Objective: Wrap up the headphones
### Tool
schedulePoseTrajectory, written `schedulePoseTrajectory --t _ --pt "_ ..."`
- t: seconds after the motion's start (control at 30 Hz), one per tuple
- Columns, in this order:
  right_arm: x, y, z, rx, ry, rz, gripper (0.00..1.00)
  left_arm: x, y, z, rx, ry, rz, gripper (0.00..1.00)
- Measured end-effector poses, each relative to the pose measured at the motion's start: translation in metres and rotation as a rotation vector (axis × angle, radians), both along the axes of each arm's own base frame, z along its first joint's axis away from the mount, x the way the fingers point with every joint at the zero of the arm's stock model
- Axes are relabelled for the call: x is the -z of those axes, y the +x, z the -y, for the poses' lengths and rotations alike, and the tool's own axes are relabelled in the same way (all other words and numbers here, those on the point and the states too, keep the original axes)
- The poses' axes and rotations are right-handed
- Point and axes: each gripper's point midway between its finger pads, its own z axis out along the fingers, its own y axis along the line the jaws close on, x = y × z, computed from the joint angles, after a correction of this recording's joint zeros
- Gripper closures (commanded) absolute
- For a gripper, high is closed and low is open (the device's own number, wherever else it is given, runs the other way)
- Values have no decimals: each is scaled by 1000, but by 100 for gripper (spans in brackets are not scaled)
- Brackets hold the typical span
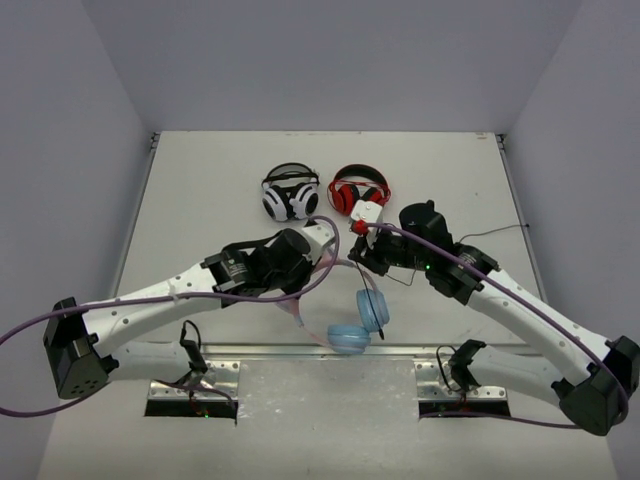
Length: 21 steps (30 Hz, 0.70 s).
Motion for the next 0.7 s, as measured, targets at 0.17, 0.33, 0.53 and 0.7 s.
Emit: schedulePoseTrajectory --t 0.17,0.33,0.53,0.7 --pt "11 7 3 34 -31 -7 89 -7 -2 -1 14 -4 28 100" --pt "17 2 2 18 -15 -11 70 -23 -5 -3 30 -47 63 100" --pt "22 4 4 29 -27 -8 91 -34 -15 -2 83 -88 74 100" --pt "36 6 4 37 -63 -38 99 -37 -13 -2 80 -94 87 100"
